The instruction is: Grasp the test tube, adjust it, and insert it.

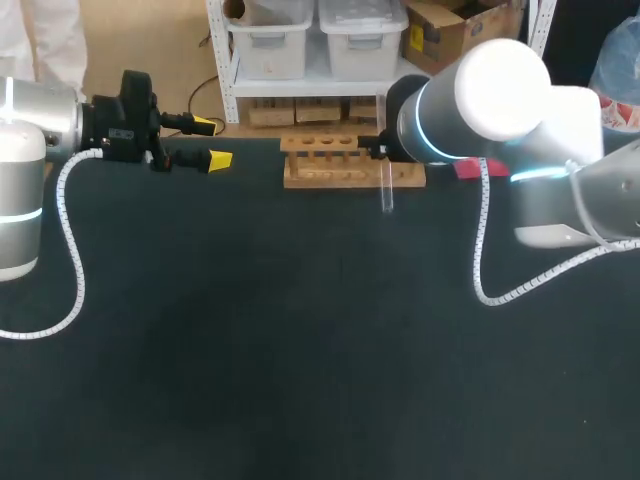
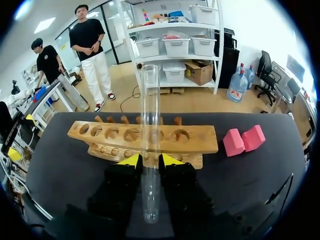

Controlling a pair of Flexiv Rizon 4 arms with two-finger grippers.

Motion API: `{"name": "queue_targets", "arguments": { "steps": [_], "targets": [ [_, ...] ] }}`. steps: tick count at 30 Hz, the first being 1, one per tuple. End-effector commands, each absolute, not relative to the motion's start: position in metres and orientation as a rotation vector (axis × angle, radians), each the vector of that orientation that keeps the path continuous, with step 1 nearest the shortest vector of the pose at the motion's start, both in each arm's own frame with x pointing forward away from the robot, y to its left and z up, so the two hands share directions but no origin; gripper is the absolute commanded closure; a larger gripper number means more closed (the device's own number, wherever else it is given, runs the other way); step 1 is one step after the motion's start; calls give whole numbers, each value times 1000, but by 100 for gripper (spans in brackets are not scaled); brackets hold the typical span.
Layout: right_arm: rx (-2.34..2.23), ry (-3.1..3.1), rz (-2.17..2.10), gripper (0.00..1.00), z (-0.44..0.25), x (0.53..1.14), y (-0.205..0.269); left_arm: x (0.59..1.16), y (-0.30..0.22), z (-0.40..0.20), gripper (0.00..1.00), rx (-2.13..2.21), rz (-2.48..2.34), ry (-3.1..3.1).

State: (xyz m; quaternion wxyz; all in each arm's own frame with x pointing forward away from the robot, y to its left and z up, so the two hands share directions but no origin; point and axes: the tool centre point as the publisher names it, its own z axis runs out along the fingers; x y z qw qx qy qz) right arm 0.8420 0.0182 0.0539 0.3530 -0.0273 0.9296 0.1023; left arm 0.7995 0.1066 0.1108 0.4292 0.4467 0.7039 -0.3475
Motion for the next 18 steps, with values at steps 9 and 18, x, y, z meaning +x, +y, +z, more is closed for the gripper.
{"name": "queue_targets", "arguments": {
  "steps": [9, 18],
  "targets": [
    [48, 2173, 146, 100, 83, 817, -1, 798, 107, 110, 0, 1111, -864, 1751],
    [79, 1985, 108, 100, 105, 807, -14, 798, 107, 110, 0, 1111, -864, 1751]
  ]
}}
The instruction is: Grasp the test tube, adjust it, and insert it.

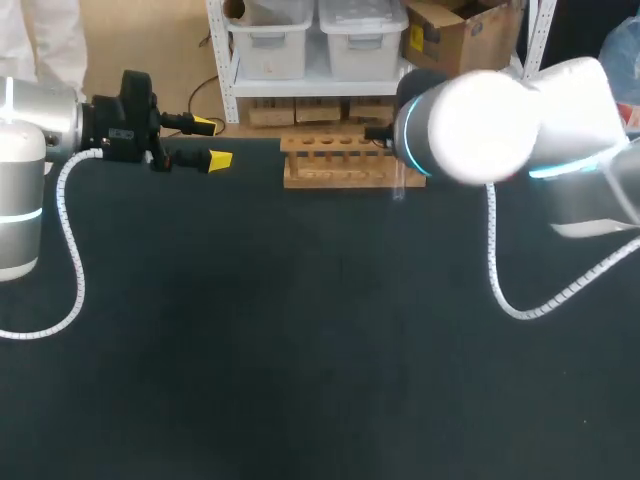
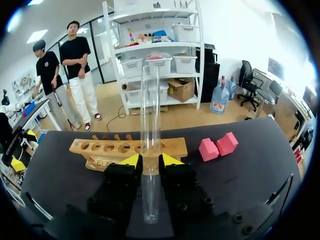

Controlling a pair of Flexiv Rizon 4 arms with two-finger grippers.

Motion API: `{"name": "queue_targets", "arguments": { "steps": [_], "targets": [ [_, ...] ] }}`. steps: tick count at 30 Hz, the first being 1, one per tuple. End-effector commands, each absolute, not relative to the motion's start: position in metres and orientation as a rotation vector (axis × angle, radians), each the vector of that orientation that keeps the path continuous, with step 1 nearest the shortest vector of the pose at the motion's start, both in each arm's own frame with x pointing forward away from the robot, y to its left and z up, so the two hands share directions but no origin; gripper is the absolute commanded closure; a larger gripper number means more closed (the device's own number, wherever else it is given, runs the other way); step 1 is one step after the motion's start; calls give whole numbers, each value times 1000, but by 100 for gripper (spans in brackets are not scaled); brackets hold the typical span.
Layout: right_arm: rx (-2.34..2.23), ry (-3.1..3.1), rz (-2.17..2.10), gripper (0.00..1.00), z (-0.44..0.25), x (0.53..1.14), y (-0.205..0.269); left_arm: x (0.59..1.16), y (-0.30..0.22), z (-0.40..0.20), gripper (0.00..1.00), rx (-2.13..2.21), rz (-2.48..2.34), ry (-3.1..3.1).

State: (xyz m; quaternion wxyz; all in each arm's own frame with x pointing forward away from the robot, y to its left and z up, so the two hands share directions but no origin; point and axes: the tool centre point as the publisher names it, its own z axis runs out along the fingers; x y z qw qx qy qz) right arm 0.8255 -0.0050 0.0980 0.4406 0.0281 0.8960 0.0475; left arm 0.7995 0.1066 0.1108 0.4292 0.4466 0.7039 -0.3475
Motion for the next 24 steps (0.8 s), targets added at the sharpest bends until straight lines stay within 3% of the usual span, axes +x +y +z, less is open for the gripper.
{"name": "queue_targets", "arguments": {
  "steps": [1, 24],
  "targets": [
    [85, 1972, 105, 100, 107, 806, -16, 798, 107, 110, 0, 1111, -864, 1751],
    [59, 1845, 239, 100, 131, 782, -41, 798, 107, 110, 0, 1111, -864, 1751]
  ]
}}
